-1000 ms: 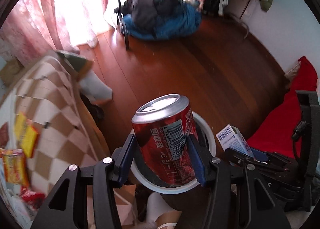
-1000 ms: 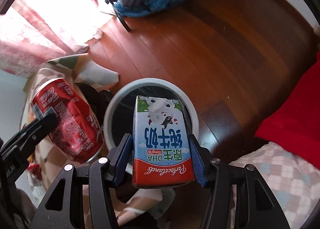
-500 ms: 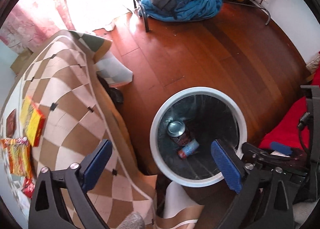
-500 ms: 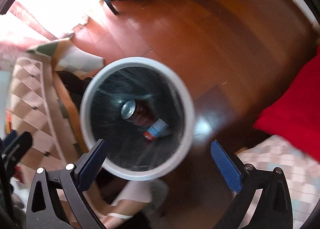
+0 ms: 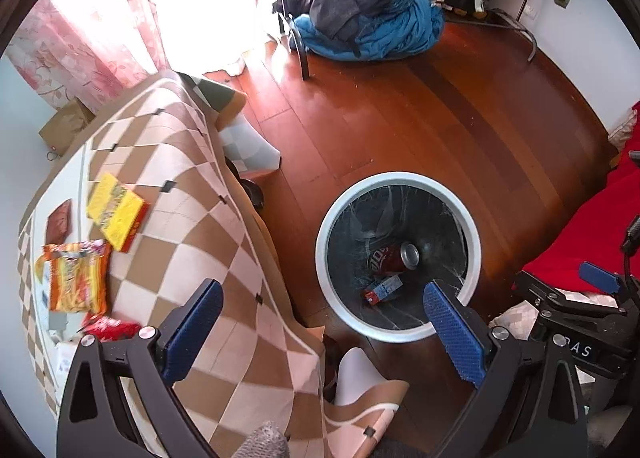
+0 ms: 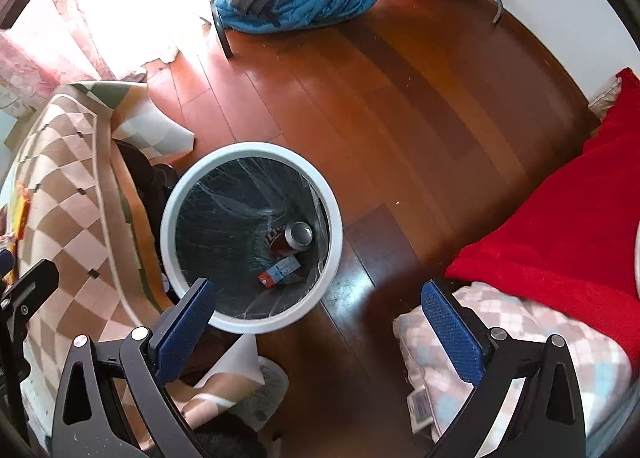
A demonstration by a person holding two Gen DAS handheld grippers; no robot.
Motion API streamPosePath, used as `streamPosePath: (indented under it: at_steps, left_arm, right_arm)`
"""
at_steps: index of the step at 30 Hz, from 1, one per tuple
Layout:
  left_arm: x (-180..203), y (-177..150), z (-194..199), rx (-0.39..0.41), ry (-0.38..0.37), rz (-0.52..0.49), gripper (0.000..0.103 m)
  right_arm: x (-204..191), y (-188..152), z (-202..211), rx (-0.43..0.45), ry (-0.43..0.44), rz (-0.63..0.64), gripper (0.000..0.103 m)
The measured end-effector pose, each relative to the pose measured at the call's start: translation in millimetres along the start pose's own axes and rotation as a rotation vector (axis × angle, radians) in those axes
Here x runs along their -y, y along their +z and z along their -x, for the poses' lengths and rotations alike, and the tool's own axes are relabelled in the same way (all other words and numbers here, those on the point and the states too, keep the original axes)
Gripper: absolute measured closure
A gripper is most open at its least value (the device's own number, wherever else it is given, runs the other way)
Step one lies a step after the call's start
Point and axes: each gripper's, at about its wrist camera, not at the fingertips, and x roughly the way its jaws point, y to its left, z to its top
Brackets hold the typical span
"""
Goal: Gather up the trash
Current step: 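Open both tools to drop the can and carton into the bin, then grasp the pink box with the left tool while the right tool grasps the red snack bag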
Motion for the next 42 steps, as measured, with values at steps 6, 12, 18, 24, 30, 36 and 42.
streamPosePath:
  at_steps: [6,12,18,24,30,36,42]
  left_arm:
    - [-7,-12,39,0.049,-0.013,0.013,0.000]
    - [-19,-25,83,0.105,-0.034,0.033,0.000]
    - [-45,-33,130,0.153,-0.025,0.093,0.000]
    - [-125,-48,155,0.183,0.000,0.267,0.000]
    - [-229,-90,114,0.069,0.116,0.490,0.000]
    - [-297,-126,43,-0.103,0.171,0.670,0.001]
    - [-318,-131,-11,-0.220,0.010,0.859,0.001]
  right_arm:
    - [-2,-15,50,0.051,0.016,0.007,0.000]
    - [-9,-34,105,0.120,0.038,0.005,0.000]
    - [-23,-45,168,0.203,0.119,-0.031,0.000]
    - [-86,-45,204,0.226,0.232,0.034,0.000]
    - [-187,-46,160,0.103,0.315,0.152,0.000]
    - [-263,-44,68,-0.071,0.347,0.151,0.034]
    - [-286,-39,15,-0.129,0.308,0.101,0.034]
